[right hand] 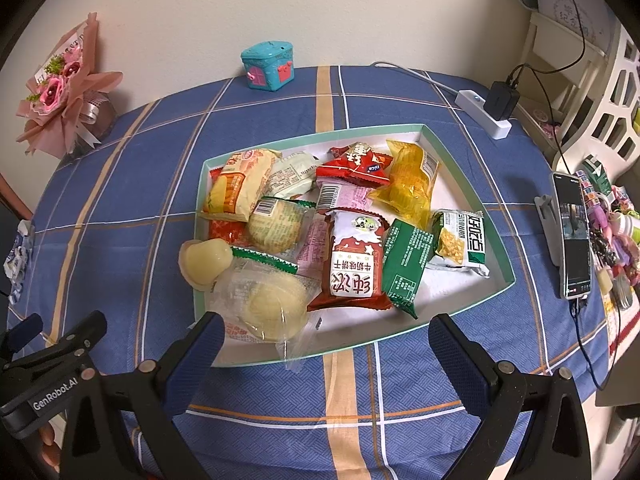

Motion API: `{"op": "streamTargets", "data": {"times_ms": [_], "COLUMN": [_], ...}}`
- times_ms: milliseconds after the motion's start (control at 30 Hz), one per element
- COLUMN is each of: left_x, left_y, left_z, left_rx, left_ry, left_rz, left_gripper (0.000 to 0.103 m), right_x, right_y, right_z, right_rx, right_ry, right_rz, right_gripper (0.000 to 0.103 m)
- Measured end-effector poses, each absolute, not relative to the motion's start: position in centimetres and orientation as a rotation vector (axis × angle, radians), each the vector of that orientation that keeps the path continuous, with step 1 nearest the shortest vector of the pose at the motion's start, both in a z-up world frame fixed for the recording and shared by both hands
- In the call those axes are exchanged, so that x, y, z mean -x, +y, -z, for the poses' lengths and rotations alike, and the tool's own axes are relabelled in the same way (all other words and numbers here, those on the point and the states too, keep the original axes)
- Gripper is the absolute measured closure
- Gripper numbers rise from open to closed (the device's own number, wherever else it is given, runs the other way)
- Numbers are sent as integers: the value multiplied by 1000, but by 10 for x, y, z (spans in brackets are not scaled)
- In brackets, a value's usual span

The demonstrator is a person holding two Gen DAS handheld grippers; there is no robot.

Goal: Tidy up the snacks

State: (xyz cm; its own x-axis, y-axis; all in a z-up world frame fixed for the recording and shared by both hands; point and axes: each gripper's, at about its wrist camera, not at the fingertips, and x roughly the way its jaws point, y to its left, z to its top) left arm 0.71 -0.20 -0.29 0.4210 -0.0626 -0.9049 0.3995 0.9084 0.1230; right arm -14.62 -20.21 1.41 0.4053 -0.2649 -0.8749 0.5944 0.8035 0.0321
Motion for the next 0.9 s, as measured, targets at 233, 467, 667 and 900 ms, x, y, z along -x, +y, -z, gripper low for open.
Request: {"op": "streamTargets", "data": {"times_ms": [233, 467, 667, 900], "left_x": [-7, -7, -6, -6], "left_y": [-3, -3, -3, -3], "left_z": [3, 4, 4, 2], "left_rx": [-339, -336, -334, -327], "left_ry": [1110, 1113, 1109, 1110], "left_rz": [290, 287, 285, 285], "left_gripper": [1, 1, 1, 1], "right_x": [146, 145, 145, 145], "right_y": [-202, -201, -201, -201], "right_z": [-14, -14, -14, -14], "right_rx": [-366, -361, -360, -361], "right_ry": [1022, 1024, 1024, 1024], "right_rz": [558, 558, 557, 558], "right_gripper": [0, 0, 0, 0]}}
